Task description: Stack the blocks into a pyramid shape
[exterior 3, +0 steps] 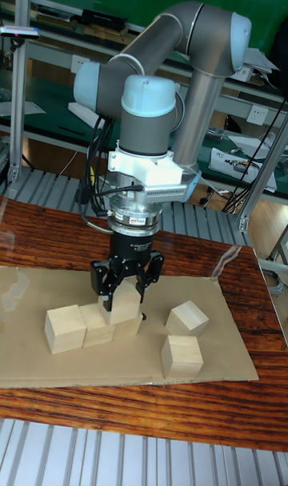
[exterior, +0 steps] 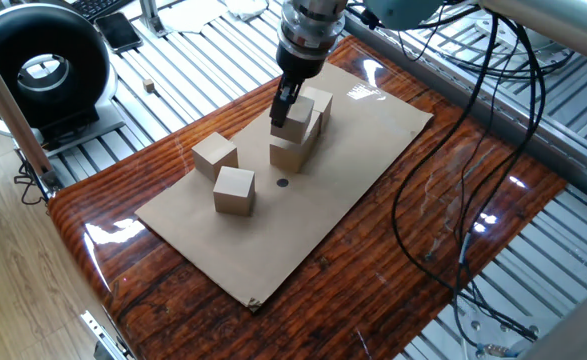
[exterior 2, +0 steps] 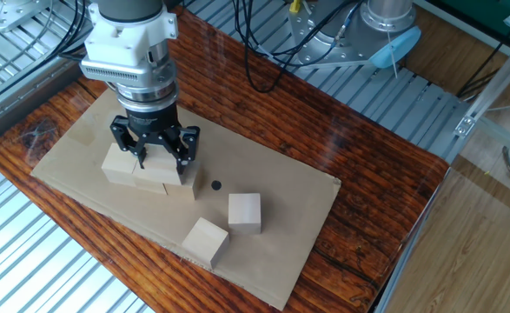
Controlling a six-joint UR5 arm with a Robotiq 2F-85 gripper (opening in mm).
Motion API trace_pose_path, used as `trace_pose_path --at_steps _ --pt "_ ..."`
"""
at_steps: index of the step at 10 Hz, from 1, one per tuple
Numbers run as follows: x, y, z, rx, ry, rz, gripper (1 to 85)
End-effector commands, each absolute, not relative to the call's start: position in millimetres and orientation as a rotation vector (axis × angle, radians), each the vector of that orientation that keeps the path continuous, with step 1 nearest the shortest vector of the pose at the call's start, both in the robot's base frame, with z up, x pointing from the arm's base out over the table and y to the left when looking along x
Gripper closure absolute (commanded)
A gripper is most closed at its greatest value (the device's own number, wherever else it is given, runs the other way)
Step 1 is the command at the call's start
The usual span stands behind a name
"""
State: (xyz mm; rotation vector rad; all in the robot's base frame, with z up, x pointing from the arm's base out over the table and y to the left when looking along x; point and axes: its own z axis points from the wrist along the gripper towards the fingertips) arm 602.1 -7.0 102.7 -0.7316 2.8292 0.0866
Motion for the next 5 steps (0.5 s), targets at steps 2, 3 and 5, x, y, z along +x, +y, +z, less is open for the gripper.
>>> trace_pose_path --at_steps 2,3,5 --pt "607.7 -10.3 104.2 -0.741 2.810 0.069 24.0" --pt "607.7 -8.0 104.2 -0.737 2.809 0.085 23.3" --pt "606.0 -0.9 104.8 -0.743 2.801 0.134 3.7"
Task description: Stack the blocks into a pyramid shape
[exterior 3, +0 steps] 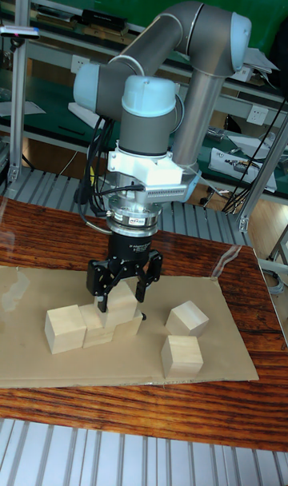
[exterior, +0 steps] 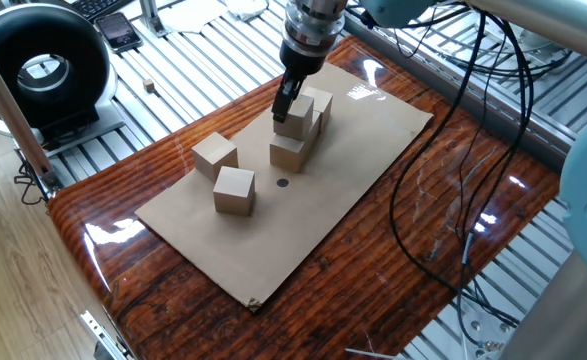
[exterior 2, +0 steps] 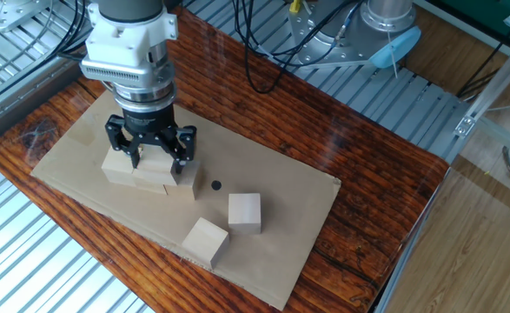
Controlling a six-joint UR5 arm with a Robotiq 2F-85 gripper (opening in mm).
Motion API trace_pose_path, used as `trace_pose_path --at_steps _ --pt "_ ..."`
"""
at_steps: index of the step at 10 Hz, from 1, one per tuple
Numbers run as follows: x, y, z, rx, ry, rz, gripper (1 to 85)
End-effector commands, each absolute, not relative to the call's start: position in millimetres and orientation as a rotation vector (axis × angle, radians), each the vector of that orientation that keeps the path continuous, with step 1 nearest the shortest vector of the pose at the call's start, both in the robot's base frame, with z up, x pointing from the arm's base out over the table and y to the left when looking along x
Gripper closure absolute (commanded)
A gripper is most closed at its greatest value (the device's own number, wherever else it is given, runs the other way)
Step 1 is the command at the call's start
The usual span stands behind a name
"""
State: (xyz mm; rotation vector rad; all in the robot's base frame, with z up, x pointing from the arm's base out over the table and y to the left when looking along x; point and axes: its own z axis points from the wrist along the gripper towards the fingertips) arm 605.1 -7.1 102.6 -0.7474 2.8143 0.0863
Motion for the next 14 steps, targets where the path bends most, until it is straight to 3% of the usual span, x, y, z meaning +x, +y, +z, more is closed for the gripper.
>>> trace_pose_path --at_steps 1,10,11,12,13,14 --pt "605.4 -0.6 104.2 -0.750 2.796 0.144 1.0" --pt "589.9 -1.3 133.7 -0.738 2.832 0.114 0.7" --pt "583.3 9.9 137.1 -0.681 2.854 0.168 5.0" --pt "579.3 13.0 139.0 -0.650 2.870 0.156 26.7" --pt "568.0 29.4 142.8 -0.549 2.915 0.200 36.0" --pt "565.5 45.0 147.3 -0.478 2.926 0.215 38.7"
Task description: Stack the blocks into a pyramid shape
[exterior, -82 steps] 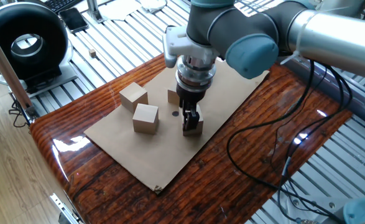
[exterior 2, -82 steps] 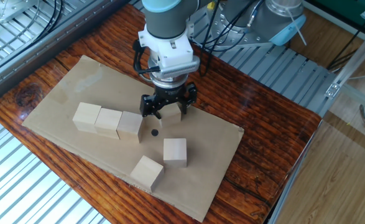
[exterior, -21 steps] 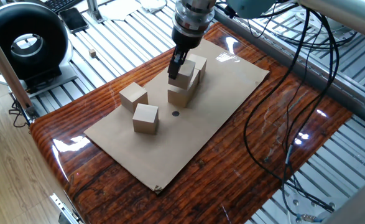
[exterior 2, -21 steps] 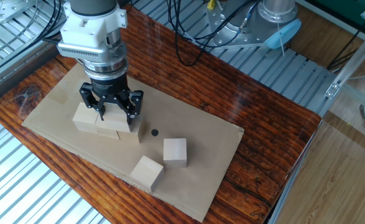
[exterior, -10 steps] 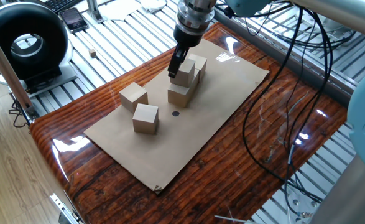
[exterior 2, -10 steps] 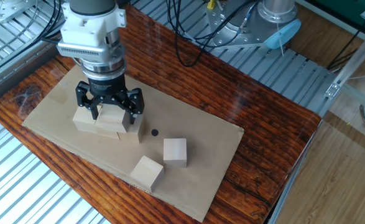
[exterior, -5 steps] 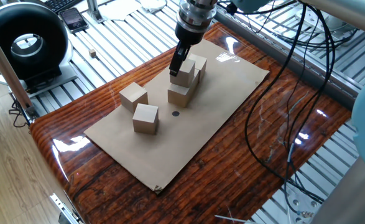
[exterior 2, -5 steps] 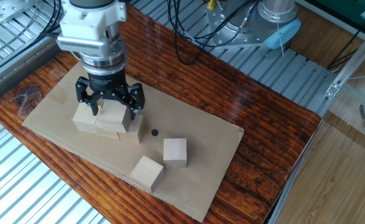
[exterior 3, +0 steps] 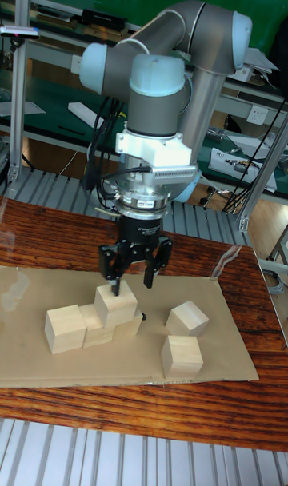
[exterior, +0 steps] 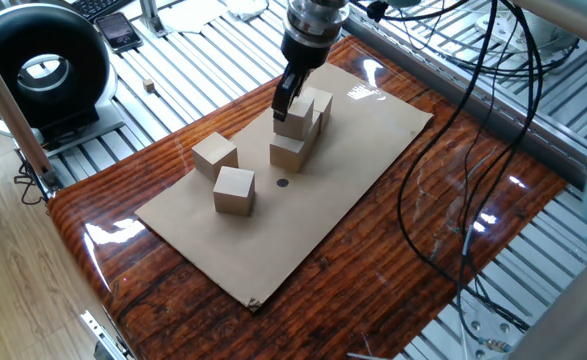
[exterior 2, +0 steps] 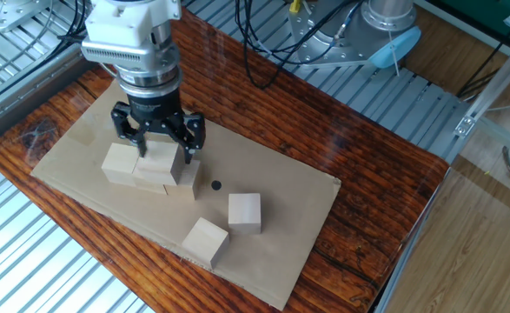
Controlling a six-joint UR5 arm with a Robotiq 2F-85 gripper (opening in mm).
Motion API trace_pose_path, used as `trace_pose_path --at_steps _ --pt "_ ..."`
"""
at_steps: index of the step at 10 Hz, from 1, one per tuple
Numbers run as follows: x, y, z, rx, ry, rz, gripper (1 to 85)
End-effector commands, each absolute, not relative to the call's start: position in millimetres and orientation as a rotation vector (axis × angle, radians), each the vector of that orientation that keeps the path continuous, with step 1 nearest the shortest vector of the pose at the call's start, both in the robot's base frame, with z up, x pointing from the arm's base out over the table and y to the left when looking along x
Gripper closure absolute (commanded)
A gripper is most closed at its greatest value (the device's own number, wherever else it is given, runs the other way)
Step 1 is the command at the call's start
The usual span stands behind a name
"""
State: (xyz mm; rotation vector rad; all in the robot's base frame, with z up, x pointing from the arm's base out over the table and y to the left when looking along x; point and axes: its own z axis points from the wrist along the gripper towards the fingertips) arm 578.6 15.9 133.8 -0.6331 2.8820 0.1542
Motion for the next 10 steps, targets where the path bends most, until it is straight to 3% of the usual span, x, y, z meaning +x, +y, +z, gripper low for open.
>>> trace_pose_path --at_steps 1,5,7,8,10 --pt "565.8 61.0 150.3 -0.409 2.936 0.257 39.0" --pt "570.5 106.4 151.3 -0.310 2.925 0.333 42.7" --pt "565.5 115.1 134.6 -0.507 2.912 0.261 33.0" --pt "566.5 116.5 127.9 -0.625 2.886 0.241 23.7" --pt "562.9 131.5 115.9 -0.697 2.853 0.293 14.7"
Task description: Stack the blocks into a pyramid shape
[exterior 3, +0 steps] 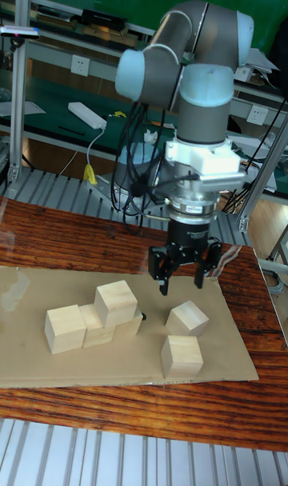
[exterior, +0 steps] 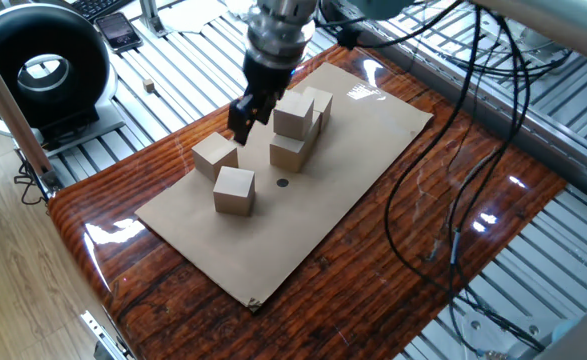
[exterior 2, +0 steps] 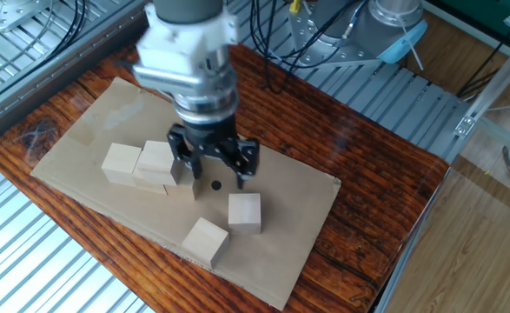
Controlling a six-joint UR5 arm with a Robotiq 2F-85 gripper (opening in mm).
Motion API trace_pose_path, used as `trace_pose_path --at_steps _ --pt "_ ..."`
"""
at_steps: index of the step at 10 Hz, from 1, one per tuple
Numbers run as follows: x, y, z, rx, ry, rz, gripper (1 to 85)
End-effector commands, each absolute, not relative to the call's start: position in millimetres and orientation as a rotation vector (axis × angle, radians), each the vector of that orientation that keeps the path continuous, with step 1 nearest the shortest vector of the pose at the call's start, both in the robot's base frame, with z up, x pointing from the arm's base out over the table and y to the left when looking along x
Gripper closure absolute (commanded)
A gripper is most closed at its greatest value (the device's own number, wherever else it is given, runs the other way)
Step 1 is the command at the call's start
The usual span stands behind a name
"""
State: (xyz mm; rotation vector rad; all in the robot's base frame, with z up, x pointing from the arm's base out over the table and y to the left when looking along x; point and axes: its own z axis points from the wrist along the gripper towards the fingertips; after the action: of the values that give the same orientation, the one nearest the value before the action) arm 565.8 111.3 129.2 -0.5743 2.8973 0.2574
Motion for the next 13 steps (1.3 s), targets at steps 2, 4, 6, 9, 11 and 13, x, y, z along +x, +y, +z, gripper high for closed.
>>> trace_pose_path --at_steps 2,4,6,9,11,13 --pt "561.1 131.0 99.0 -0.732 2.843 0.292 14.7" --pt "556.8 128.8 89.9 -0.802 2.838 0.262 14.7" --pt "555.0 130.8 82.1 -0.849 2.832 0.248 14.7" --pt "558.8 141.5 66.2 -0.849 2.802 0.265 13.7" --pt "557.2 150.0 61.1 -0.845 2.796 0.301 6.7" --pt "551.0 157.4 55.3 -0.841 2.804 0.320 4.0"
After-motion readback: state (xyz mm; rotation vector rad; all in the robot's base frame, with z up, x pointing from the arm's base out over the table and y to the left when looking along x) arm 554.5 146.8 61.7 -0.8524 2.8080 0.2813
